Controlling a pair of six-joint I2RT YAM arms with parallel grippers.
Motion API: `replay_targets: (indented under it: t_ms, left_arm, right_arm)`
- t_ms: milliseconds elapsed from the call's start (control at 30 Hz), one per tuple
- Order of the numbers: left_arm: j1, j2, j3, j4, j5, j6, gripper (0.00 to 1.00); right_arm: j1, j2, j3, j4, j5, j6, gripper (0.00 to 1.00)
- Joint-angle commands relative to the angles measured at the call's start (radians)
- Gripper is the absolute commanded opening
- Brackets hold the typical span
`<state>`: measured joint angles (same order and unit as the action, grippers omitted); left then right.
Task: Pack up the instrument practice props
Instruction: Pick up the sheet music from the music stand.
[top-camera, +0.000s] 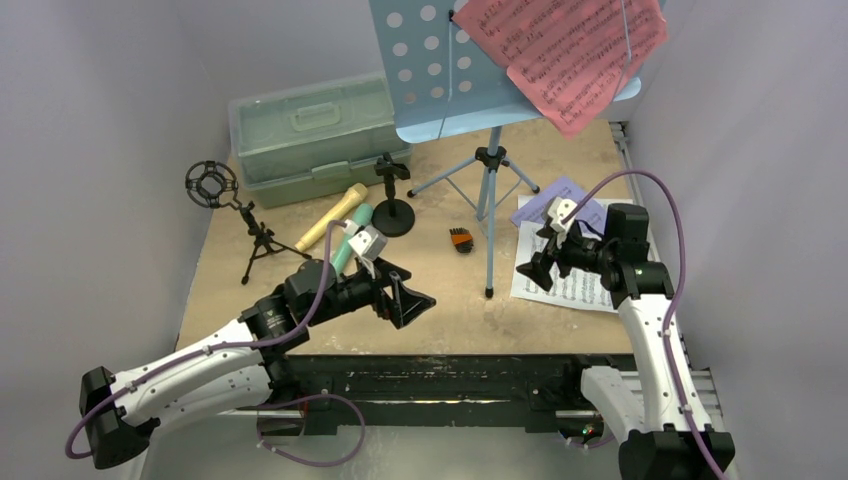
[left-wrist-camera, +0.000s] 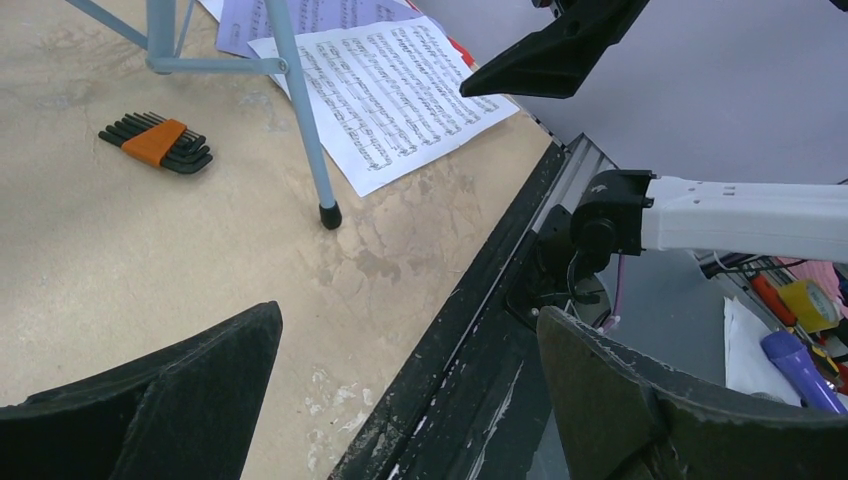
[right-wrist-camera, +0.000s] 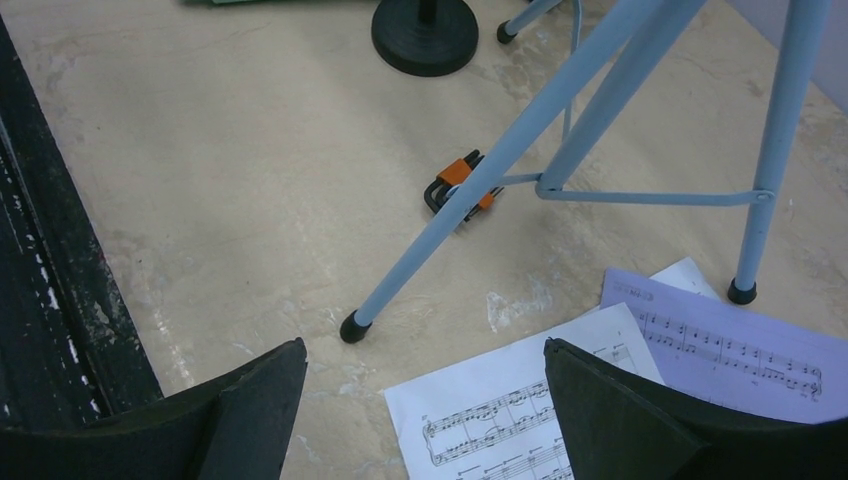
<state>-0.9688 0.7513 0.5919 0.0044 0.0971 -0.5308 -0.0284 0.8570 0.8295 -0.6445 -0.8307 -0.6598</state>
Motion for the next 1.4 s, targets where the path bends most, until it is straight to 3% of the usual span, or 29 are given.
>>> replay_targets:
  t_ms: [0, 333, 733, 867, 1133, 1367]
  left_arm:
    - [0.005, -0.029, 0.041, 0.006, 0.002, 0.015, 1.0]
    - [0.005, -0.052, 0.082, 0.036, 0.115, -0.007, 0.99]
    - [0.0, 0.059, 0.271, 0.06, 0.272, -0.043, 0.99]
    - [-0.037, 0.119, 0.367, 0.007, 0.25, -0.01, 0.99]
    - [-0.301, 0.302, 0.602, -0.141, 0.029, 0.163, 0.99]
    - [-0.331, 0.389, 0.728, -0.17, 0.006, 0.22, 1.0]
  right_arm:
    - [-0.004, -0.003, 0.026, -0.042, -0.035, -0.042, 0.93]
    - [-0.004, -0.015, 0.073, -0.181, -0.039, -0.143, 0.95]
    - [-0.004, 0.019, 0.032, -0.121, -0.095, -0.121, 0.95]
    - [-0.004, 0.015, 0.024, -0.115, -0.093, -0.121, 0.95]
    - [-0.004, 0.011, 0.02, -0.116, -0.078, -0.124, 0.95]
    - [-0.004, -0.015, 0.011, -0.11, -0.048, -0.121, 0.96]
